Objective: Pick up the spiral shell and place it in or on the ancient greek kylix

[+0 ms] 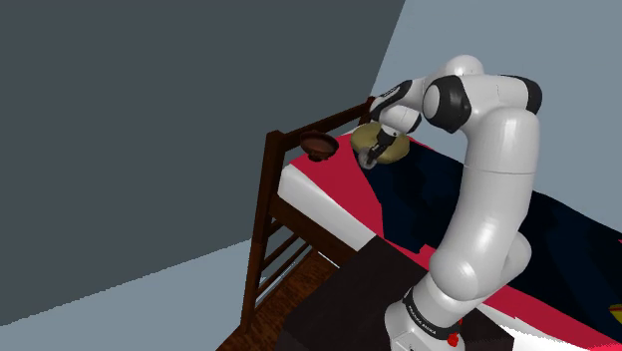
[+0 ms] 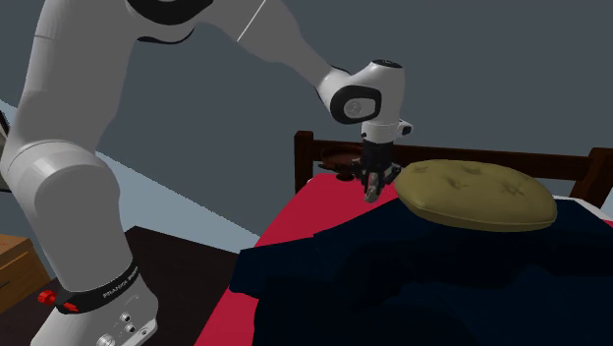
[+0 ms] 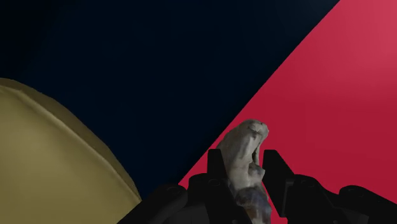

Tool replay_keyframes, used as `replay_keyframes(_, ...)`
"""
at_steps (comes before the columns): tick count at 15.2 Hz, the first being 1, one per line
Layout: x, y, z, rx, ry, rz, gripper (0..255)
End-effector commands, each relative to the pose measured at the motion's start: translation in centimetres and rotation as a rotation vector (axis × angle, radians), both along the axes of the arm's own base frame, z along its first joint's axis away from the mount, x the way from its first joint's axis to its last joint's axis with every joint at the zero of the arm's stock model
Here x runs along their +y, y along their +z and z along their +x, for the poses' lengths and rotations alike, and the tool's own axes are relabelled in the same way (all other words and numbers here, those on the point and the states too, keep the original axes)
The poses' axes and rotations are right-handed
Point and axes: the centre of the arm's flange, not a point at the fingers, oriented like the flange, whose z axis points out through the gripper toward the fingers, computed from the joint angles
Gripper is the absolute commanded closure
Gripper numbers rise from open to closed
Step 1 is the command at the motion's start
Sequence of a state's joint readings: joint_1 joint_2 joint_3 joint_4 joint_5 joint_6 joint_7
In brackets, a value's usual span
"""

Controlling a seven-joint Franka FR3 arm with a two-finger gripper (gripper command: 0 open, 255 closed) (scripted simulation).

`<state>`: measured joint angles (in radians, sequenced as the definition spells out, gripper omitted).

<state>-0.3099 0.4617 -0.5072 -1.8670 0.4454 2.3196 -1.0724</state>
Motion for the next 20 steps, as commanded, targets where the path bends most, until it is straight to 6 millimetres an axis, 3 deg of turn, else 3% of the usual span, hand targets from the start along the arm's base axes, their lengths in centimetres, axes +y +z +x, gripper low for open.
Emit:
replay_keyframes(1, 0.0, 1.1, 0.0, 0.0, 0.0, 0.0, 255)
replay_keyframes(20, 0.0, 11.2, 0.0, 0.0, 0.0, 0.0, 255)
